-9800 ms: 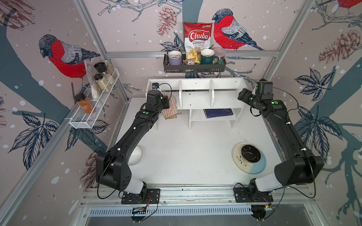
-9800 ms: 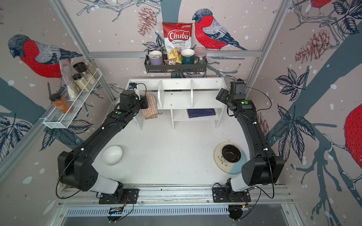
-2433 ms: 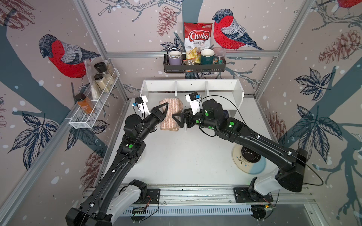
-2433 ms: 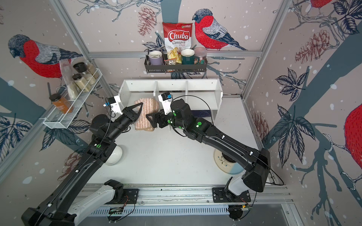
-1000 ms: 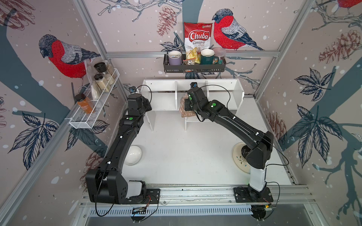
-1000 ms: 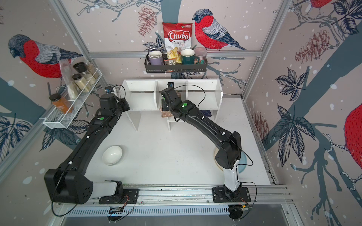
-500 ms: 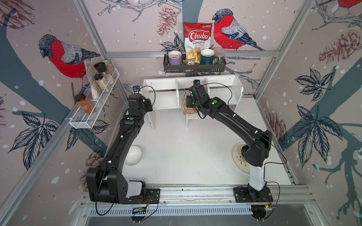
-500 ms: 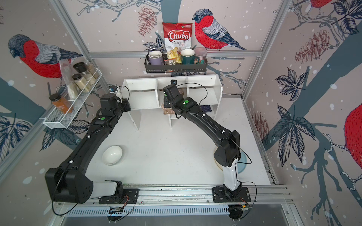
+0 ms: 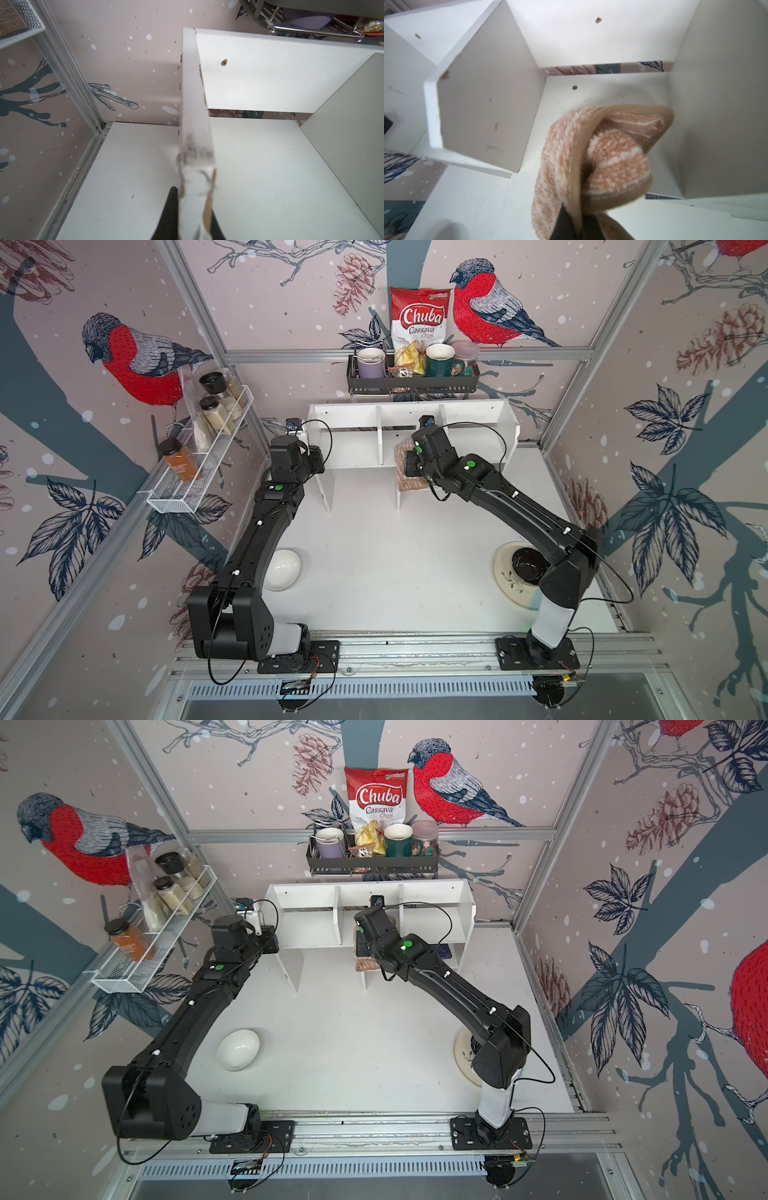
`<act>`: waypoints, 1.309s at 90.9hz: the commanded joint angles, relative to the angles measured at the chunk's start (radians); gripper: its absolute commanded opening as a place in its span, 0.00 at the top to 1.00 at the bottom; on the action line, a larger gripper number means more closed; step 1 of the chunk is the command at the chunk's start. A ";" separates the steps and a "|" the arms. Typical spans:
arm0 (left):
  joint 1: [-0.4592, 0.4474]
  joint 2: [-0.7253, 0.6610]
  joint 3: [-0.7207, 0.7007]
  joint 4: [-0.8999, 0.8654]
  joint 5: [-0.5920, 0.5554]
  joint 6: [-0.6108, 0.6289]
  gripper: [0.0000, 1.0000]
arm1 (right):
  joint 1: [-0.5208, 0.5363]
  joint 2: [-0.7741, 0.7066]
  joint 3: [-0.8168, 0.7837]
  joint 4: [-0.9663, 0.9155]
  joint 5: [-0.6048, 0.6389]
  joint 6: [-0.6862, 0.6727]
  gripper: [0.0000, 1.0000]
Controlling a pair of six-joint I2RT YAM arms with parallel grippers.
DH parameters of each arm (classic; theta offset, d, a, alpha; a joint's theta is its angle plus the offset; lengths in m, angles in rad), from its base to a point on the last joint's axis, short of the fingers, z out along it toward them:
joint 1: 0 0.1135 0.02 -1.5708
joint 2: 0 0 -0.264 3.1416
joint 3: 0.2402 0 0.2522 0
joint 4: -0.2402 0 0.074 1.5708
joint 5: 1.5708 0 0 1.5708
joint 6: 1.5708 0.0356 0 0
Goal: Wipe the bookshelf clean with a cloth
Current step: Wipe the dust from the shelf.
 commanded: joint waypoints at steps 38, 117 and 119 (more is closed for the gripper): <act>0.058 -0.104 -0.052 -0.197 0.265 -0.106 1.00 | 0.073 0.072 0.060 0.002 0.098 -0.044 1.00; 0.002 -0.114 -0.097 -0.175 0.169 -0.185 1.00 | -0.276 -0.351 -0.358 0.053 -0.011 -0.041 1.00; 0.003 -0.114 -0.097 -0.175 0.165 -0.185 1.00 | -0.267 -0.338 -0.353 0.052 -0.002 -0.045 1.00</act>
